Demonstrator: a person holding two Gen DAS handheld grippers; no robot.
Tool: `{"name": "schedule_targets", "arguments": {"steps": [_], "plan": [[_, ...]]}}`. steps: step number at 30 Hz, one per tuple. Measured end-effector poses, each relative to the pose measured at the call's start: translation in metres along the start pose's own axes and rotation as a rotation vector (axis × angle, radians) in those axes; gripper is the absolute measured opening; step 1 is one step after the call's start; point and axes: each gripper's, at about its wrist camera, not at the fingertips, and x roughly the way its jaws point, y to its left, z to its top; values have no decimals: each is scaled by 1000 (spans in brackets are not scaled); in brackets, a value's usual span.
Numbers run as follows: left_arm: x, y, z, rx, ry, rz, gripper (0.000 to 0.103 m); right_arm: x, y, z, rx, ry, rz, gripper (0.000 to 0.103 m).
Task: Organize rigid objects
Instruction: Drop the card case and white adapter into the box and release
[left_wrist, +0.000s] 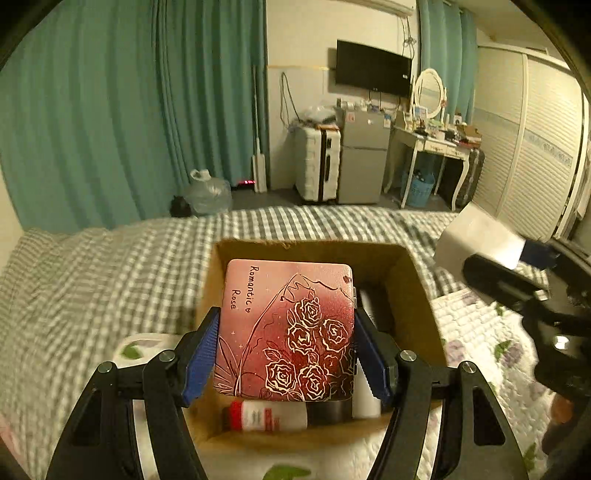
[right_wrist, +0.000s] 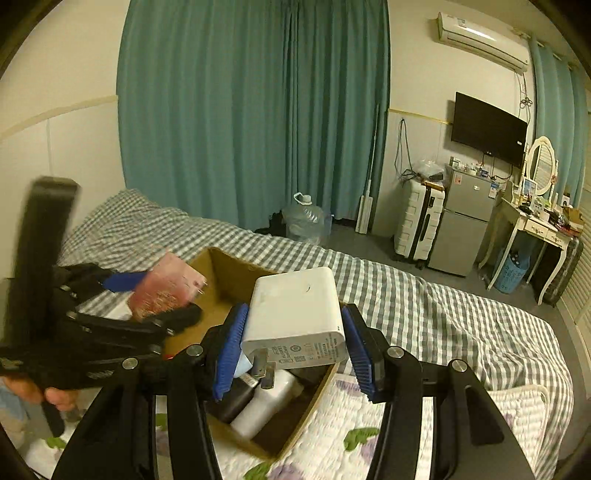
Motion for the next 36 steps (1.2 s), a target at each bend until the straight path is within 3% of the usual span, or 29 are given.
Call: {"name": "schedule_targets", "arguments": {"steps": [4, 9, 20, 28, 36], "plan": [[41, -4, -10, 31, 44, 4, 69, 35, -6, -11, 3, 56, 3, 52], [55, -5, -15, 58, 51, 8, 71, 56, -12, -15, 32, 107, -1, 52], [21, 20, -6, -35, -23, 44, 72, 56, -11, -15, 50, 135, 22, 52], [15, 46, -4, -86, -6, 50, 72, 119, 25, -2, 0, 244, 108, 52], [15, 63, -10, -99, -7, 38, 72, 162, 38, -4, 12, 333, 98, 53]]}}
